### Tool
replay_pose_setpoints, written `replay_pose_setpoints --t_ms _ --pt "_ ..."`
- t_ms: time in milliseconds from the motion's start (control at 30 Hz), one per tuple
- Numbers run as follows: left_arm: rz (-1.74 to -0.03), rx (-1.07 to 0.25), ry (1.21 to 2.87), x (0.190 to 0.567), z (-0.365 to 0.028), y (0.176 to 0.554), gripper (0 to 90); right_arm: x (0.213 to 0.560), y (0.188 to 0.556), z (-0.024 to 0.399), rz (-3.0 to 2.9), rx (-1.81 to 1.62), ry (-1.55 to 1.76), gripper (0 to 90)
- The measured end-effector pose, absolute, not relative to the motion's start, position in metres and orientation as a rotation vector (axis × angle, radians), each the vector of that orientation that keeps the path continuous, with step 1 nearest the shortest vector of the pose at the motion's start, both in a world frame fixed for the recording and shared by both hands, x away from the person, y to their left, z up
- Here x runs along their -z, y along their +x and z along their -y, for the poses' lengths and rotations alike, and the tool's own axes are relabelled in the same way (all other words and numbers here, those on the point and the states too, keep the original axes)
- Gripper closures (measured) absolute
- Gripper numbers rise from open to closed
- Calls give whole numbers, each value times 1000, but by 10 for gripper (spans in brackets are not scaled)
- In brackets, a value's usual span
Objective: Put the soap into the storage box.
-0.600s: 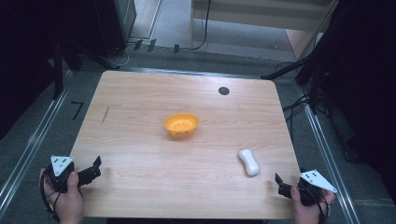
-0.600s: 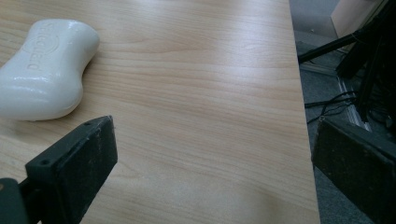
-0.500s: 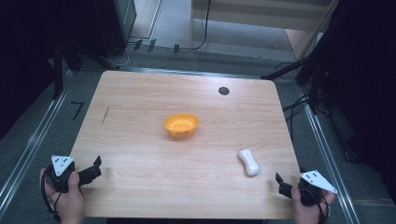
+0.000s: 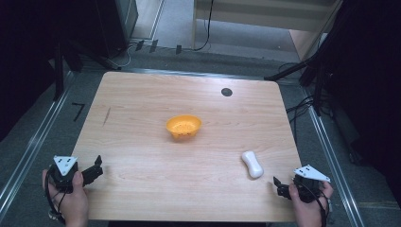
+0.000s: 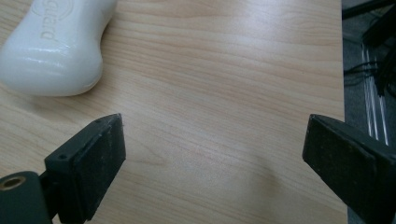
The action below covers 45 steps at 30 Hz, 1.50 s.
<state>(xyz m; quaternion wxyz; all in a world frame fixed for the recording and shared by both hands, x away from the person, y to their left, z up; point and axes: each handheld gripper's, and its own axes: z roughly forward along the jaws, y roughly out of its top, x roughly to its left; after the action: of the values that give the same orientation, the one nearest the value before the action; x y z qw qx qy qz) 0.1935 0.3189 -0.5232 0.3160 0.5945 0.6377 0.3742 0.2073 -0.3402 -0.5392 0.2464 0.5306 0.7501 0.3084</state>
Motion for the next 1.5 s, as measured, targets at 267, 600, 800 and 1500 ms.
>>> replay_pose_setpoints --t_ms 267,600,800,1500 --pt "-1662 -970 1578 523 -319 193 52 528 220 332 -2146 -754 1505 68" --pt "-1667 -965 1573 523 -319 193 13 518 233 315 -2248 -627 1575 82" --pt "-1657 -959 1592 523 -318 194 13 512 242 305 -2303 -608 1584 82" --pt "-1643 -941 1586 523 -320 193 14 502 267 268 -2373 -630 1628 87"
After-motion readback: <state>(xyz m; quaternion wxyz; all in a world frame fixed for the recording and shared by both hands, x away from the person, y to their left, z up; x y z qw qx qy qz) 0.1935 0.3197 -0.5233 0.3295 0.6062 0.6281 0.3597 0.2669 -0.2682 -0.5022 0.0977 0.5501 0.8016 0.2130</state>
